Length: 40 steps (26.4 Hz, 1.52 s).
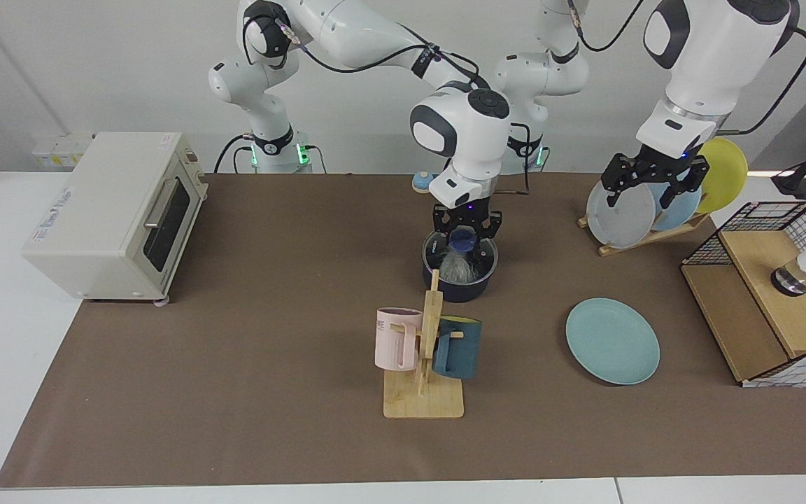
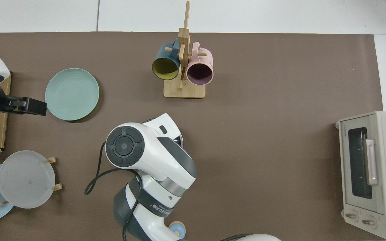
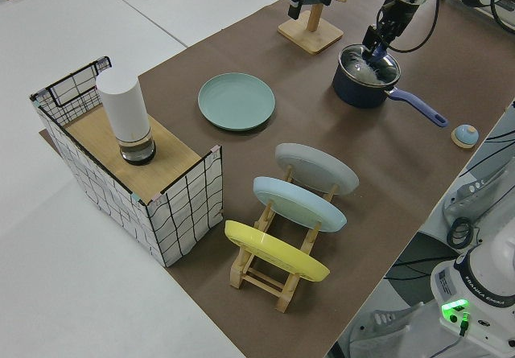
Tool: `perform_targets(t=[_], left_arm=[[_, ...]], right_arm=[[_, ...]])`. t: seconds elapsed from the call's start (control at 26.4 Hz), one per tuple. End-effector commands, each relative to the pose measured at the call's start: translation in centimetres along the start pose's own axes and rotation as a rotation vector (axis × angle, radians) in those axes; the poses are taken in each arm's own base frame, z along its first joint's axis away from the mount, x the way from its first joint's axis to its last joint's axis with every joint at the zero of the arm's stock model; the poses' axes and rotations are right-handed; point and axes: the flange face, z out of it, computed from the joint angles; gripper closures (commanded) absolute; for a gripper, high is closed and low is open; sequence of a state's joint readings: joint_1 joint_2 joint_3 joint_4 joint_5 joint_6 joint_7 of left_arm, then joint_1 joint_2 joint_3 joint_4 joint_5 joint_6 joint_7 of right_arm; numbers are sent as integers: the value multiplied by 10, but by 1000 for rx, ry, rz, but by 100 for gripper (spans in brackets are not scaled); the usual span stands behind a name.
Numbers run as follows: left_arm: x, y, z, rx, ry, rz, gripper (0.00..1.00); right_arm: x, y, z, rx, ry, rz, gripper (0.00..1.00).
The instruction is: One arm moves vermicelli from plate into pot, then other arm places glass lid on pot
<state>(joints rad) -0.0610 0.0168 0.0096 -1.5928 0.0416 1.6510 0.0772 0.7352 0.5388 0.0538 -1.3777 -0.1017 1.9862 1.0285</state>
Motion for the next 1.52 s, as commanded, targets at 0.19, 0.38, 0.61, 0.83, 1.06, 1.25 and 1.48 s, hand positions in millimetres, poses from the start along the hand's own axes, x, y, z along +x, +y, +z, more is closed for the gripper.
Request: perform_targets(t=[0.19, 0.38, 0.61, 0.83, 1.06, 1.25, 1.48], left_arm=[[-3, 1, -1, -10, -12, -2, 0], [-3, 0, -1, -12, -13, -4, 0], [-3, 2, 0, -12, -16, -2, 0], [-3, 2, 0, -12, -17, -2, 0], [-4, 0, 1, -12, -19, -4, 0], [-4, 2, 1, -13, -20, 0, 0], [-5, 1, -2, -12, -14, -2, 0]], right_arm=[[4, 3, 2, 25, 7, 1, 100], [4, 4, 3, 25, 7, 3, 100], [5, 8, 6, 17, 12, -1, 100], [6, 11, 8, 6, 17, -36, 81], [6, 12, 7, 8, 11, -24, 10], [6, 10, 3, 14, 12, -20, 0], [19, 21, -20, 29, 22, 5, 0]])
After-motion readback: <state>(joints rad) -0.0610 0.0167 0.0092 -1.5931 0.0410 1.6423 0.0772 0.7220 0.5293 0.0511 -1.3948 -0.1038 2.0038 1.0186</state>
